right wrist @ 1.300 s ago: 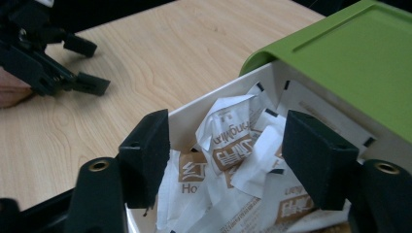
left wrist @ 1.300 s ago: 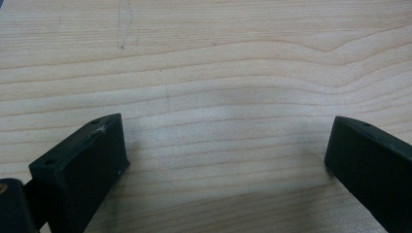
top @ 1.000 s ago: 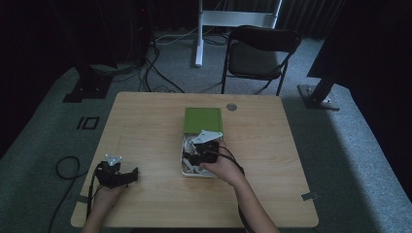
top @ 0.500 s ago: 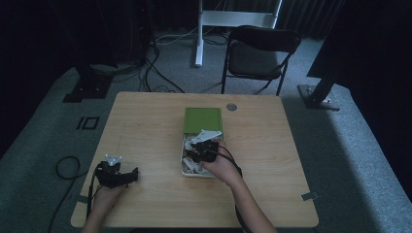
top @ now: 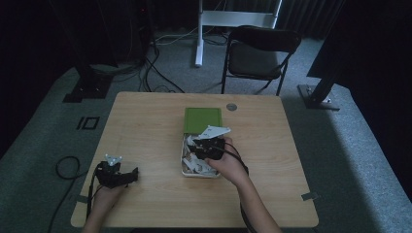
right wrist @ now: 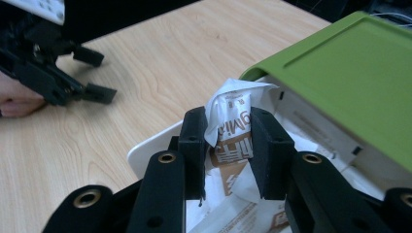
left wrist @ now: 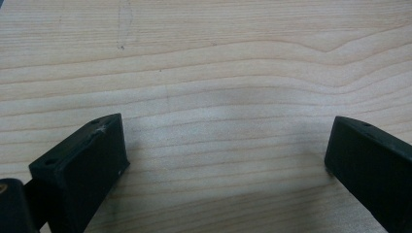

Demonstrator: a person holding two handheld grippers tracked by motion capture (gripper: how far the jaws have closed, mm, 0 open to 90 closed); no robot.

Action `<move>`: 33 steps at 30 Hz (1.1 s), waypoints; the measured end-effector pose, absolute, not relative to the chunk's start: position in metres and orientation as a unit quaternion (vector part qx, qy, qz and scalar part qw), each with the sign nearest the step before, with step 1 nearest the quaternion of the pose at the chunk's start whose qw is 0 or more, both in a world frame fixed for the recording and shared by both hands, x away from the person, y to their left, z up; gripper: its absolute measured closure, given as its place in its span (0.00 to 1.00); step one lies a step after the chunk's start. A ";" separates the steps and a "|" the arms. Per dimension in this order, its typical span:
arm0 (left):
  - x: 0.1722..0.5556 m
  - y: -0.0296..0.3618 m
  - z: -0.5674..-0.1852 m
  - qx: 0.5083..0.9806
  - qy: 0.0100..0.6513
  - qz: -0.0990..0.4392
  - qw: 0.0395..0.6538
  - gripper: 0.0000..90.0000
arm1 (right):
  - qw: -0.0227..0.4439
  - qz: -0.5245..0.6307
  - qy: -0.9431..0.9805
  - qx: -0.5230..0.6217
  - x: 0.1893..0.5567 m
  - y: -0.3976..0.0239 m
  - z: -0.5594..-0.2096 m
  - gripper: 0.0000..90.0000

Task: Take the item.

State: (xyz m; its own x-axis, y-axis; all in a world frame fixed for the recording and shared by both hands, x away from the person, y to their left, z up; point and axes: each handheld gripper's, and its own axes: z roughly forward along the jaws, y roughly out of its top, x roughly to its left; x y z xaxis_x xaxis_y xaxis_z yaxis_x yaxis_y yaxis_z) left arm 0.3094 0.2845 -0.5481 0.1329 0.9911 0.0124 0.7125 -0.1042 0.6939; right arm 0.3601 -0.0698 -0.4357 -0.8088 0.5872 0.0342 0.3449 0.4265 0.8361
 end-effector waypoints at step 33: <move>0.309 0.285 -0.548 0.699 0.609 0.251 0.278 0.03 | 0.217 0.459 0.771 0.385 0.377 -0.181 -0.421 0.77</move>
State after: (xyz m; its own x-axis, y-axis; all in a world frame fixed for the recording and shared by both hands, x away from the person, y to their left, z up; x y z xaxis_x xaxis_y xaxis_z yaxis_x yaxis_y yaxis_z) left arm 0.3094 0.2845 -0.5481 0.1329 0.9911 0.0120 0.7122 -0.1040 0.6943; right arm 0.3770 -0.1813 -0.4209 -0.6097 0.7924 0.0193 0.3943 0.2820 0.8747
